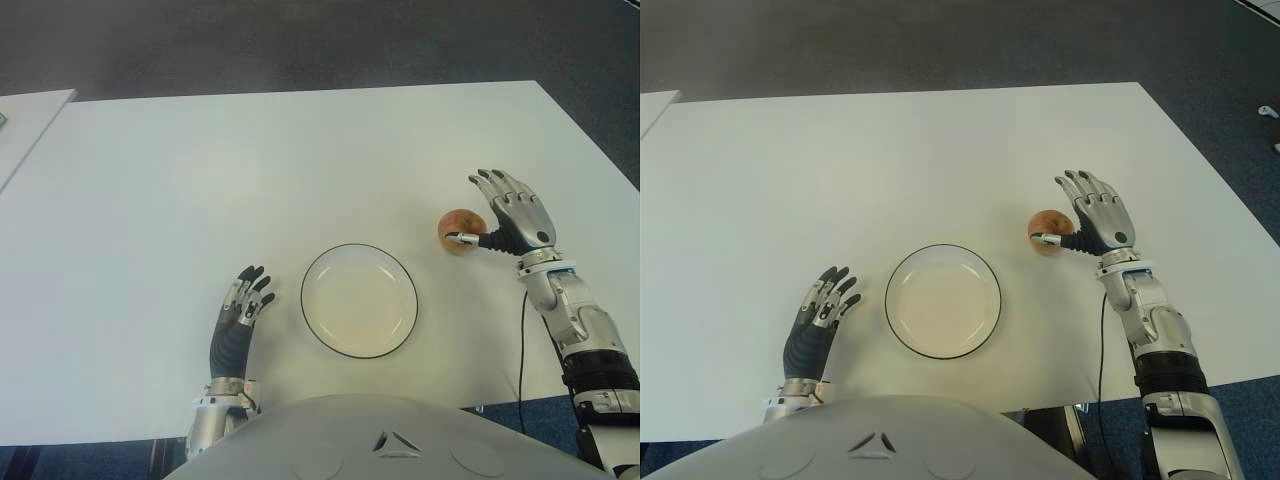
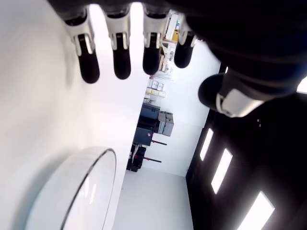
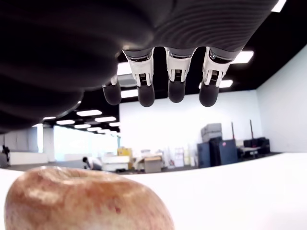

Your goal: Put the apples into the plate.

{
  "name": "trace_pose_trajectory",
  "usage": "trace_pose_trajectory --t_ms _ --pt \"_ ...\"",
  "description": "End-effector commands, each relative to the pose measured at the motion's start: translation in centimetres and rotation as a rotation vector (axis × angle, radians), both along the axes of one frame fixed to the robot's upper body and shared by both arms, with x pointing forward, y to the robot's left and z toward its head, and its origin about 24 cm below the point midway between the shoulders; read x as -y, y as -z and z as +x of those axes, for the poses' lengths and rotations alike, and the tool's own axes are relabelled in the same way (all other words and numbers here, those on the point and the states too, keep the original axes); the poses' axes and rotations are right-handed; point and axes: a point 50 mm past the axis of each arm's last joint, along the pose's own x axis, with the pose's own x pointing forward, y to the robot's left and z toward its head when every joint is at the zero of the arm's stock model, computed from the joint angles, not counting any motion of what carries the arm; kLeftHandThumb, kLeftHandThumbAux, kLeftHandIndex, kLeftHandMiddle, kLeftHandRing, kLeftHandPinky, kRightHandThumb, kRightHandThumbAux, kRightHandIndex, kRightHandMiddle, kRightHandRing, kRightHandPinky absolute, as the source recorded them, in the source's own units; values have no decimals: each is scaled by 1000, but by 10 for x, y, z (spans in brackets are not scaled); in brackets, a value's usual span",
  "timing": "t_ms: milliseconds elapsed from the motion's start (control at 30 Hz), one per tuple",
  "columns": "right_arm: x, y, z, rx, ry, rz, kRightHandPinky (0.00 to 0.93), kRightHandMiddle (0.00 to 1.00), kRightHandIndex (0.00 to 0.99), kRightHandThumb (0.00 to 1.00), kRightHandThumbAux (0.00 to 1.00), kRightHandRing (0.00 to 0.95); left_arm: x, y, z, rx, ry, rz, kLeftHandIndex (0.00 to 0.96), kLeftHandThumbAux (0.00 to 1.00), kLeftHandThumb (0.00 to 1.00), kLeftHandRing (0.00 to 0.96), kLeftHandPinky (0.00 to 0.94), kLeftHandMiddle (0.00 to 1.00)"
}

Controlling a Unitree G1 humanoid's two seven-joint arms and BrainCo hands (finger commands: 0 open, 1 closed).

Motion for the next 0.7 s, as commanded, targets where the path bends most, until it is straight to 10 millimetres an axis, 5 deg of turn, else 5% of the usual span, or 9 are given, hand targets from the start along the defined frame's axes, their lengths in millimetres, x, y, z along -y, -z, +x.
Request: trace_pose_trajectory --t_ms 33,700 --pt "4 5 5 -52 23 20 0 7 0 341 329 0 1 1 -3 -26 7 6 127 483 188 137 199 122" --pt "-6 24 5 -79 -2 71 0 37 13 349 363 0 1 -1 -3 -20 -3 -26 143 481 228 164 239 140"
